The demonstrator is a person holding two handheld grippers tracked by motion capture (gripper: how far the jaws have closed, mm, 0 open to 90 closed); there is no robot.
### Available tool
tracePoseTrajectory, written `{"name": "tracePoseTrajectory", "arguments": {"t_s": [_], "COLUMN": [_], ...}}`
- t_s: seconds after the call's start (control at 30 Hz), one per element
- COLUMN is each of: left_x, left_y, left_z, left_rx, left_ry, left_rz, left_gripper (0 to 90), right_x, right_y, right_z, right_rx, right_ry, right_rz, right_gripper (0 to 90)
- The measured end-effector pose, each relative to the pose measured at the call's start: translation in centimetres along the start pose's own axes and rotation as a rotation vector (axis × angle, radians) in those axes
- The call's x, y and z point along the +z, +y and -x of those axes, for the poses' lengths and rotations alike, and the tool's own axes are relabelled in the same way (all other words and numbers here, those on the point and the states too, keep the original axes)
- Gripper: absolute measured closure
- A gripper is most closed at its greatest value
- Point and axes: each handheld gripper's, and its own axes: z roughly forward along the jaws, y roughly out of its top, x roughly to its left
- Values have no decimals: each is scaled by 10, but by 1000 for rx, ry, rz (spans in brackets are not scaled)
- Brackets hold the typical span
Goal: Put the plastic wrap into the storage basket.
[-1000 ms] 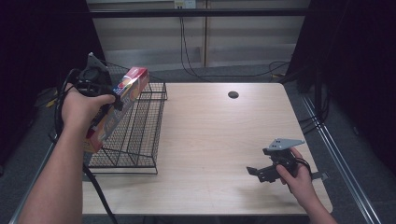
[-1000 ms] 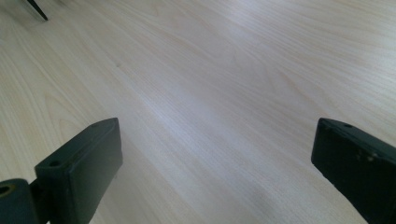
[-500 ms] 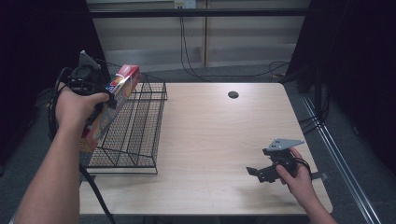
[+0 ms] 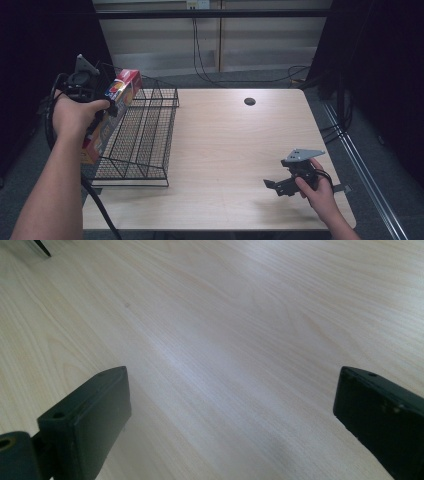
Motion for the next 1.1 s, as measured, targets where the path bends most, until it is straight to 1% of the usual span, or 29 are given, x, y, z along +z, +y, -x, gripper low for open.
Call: {"name": "tracePoseTrajectory", "arguments": {"t_s": [0.13, 0.27, 0.33, 0.4, 0.47, 0.6, 0.63, 0.7, 0.83, 0.93, 1.07, 1.1], "left_x": [-1, -2, -3, -3, -2, -1, 1, 2, 5, 7, 9, 11], "left_y": [-1, -2, -2, -3, -3, -4, -5, -5, -6, -6, -7, -7], "left_z": [-4, -9, -11, -11, -13, -14, -14, -15, -16, -17, -16, -16], "left_rx": [-21, -26, -47, -46, -41, -53, -62, -62, -74, -72, -81, -77], "left_ry": [-1, 16, 11, 28, 35, 31, 31, 33, 37, 37, 39, 46], "left_rz": [-1, 3, 6, 13, 3, 2, 1, -4, -11, -18, -21, -25], "left_gripper": [440, 440, 440, 440, 440, 440, 440, 440, 438, 438, 436, 436], "right_x": [-1, 0, 1, 1, 1, 0, 0, 0, 0, 1, 1, 1], "right_y": [0, 0, 0, 0, 0, 0, 0, 0, 0, 0, 0, 0], "right_z": [1, 0, 0, 0, 0, 0, 0, 0, 0, 1, 0, 0], "right_rx": [-1, 1, -1, -2, 0, 2, 1, 2, 0, -3, 0, -1], "right_ry": [3, -3, -4, 4, 5, 7, 6, 8, 3, 2, 5, 6], "right_rz": [3, -1, -1, -3, -1, -2, -1, -3, -2, 0, -4, -3], "right_gripper": [21, 21, 21, 21, 21, 21, 21, 21, 21, 21, 21, 21]}}
